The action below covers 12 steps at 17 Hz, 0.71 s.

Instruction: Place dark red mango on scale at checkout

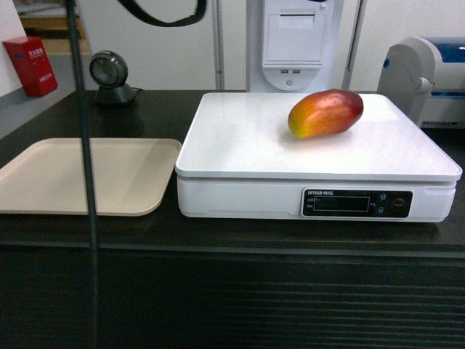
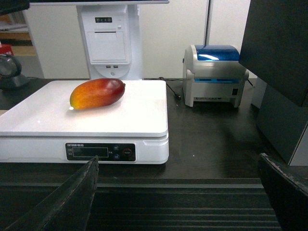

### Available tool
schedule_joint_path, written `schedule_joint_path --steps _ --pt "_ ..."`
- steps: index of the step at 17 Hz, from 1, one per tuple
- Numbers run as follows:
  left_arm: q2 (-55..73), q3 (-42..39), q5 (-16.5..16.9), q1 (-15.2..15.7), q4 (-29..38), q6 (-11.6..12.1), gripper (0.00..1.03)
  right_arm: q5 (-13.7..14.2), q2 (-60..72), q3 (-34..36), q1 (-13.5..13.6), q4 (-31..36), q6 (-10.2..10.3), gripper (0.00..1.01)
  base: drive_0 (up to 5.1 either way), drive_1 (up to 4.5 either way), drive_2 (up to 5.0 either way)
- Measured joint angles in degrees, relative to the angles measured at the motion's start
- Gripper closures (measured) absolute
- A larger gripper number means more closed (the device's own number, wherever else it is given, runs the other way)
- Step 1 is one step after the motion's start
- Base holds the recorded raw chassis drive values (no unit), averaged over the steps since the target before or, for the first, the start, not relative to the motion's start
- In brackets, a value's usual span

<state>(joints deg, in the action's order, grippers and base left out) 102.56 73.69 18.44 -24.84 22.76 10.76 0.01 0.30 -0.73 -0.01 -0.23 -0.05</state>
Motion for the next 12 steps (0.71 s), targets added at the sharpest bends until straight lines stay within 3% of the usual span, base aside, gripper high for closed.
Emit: schedule_joint_path --steps 4,5,6,7,8,9,10,12 --pt "-1.46 -3.37 -0.81 2.32 0.39 -0.22 0.05 0.00 0.00 0.00 0.00 0.00 0.00 0.03 0.0 0.00 0.0" --pt "-2.03 -5.99 -7.32 1.79 5.35 -1.88 0.09 0.00 0.00 0.00 0.00 0.02 0.00 0.03 0.0 0.00 0.0" --pt "-13.29 -23.04 -32.22 3.69 16.41 -7.91 0.36 0.00 0.00 0.00 0.00 -0.02 0.00 0.03 0.0 0.00 0.0" --pt "-31.28 -41.29 -30.34 14.99 16.94 -10.36 0.71 -0.02 0.00 0.00 0.00 0.02 0.00 0.03 0.0 0.00 0.0" --pt "-41.53 -53.24 -24.06 19.50 17.97 -10.51 1.01 0.00 0.00 0.00 0.00 0.00 0.00 0.03 0.0 0.00 0.0" --pt "-47.50 -60.17 -22.12 21.29 17.94 -10.58 1.01 0.00 0.00 0.00 0.00 0.00 0.00 0.03 0.0 0.00 0.0" --pt "-49.18 -61.64 -19.17 23.47 17.64 -10.56 1.01 0.00 0.00 0.00 0.00 0.02 0.00 0.03 0.0 0.00 0.0" --pt "-51.47 -63.10 -18.93 24.79 17.33 -10.60 1.01 0.02 0.00 0.00 0.00 0.02 0.00 0.03 0.0 0.00 0.0"
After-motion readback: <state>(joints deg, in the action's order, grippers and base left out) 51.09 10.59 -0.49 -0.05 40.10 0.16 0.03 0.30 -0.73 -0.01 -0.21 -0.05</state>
